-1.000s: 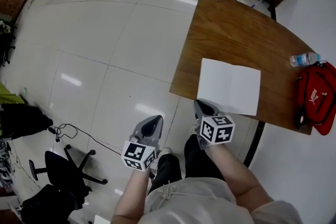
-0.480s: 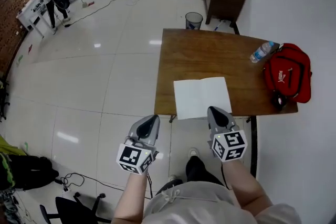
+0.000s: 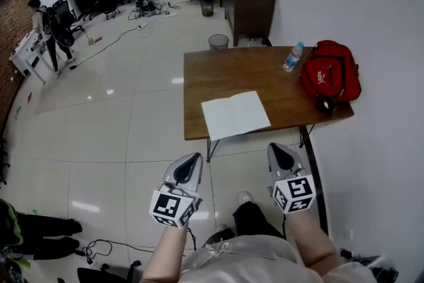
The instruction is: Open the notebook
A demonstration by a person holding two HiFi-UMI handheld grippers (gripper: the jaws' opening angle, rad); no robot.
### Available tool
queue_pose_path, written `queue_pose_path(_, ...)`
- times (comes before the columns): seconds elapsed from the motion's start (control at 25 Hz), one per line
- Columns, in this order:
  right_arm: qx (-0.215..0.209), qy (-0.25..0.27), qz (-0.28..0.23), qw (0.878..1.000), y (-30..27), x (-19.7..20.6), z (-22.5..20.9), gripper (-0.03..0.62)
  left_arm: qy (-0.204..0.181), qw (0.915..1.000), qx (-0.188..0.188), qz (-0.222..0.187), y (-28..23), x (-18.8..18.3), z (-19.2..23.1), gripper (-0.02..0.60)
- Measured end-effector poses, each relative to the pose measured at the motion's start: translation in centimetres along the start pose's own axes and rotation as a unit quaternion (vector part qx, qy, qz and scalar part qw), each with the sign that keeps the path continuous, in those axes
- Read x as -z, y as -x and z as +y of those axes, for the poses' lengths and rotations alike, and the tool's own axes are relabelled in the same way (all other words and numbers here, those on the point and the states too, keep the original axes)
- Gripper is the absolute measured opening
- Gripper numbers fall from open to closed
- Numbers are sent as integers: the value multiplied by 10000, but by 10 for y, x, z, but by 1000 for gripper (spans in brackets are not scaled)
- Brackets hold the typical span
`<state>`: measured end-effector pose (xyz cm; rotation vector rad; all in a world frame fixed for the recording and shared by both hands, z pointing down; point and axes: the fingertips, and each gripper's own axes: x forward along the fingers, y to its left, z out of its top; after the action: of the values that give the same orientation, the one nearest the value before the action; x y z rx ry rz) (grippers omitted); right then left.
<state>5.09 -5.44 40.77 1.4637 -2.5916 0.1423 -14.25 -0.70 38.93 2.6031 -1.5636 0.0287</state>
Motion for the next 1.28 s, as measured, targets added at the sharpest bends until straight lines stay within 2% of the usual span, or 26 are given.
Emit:
queue_pose_path(0.28,-167,81,-193,9996,49,1,8,8,105,9998,-185,-40,27,8,-39,5)
queue_pose_path(0.68,-663,130,-71,9977,84,11,4,8,-71,9990,-184,-400,14,-10,-102,5)
queue_pose_path(0.96,-717,31,-34,9974,91,17,-7,8,-83,9994,-172,-288,8,-3,-116,5)
queue_pose_path(1.28,-713,-33,-85,9974,91,14,-12,8,-180,9991,-142,-348,6,-11,-120,5)
